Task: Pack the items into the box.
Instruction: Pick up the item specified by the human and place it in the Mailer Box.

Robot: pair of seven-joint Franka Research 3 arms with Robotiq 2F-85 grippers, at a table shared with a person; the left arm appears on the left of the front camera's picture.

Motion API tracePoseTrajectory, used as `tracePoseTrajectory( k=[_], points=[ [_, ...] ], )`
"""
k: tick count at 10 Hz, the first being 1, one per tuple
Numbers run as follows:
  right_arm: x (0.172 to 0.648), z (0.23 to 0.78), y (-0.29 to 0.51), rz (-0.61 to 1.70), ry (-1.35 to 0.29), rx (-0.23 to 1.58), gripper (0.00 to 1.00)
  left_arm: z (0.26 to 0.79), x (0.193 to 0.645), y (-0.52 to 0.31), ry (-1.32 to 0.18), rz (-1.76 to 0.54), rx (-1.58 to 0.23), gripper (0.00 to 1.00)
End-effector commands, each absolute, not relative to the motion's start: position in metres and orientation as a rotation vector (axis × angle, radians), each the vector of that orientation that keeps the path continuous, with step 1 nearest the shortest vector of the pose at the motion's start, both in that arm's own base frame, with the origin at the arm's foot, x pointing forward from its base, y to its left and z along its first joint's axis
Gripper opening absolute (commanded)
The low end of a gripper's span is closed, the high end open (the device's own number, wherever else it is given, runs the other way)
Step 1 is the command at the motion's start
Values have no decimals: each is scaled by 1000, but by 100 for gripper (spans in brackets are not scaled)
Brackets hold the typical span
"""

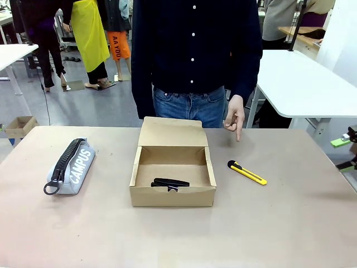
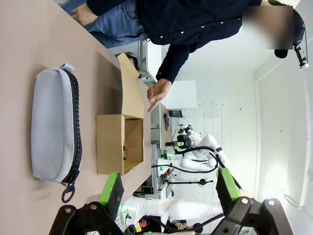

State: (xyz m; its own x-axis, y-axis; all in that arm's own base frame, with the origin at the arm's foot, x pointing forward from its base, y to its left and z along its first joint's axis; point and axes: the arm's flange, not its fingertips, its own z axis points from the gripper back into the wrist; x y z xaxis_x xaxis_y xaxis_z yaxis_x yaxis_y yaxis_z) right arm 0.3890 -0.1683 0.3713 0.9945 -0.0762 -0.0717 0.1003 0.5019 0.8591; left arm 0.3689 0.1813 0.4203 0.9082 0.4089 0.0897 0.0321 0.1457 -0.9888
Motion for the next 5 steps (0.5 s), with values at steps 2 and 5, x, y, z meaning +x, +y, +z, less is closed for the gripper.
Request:
tracePoseTrajectory(
  k=[2, 5],
  points=[
    [398, 422, -105, 85, -21, 864, 100, 422, 368, 180, -387, 270, -1422, 100],
    [413, 480, 15, 388, 32, 516, 100, 422, 368, 180, -387, 270, -1422, 100]
  ],
)
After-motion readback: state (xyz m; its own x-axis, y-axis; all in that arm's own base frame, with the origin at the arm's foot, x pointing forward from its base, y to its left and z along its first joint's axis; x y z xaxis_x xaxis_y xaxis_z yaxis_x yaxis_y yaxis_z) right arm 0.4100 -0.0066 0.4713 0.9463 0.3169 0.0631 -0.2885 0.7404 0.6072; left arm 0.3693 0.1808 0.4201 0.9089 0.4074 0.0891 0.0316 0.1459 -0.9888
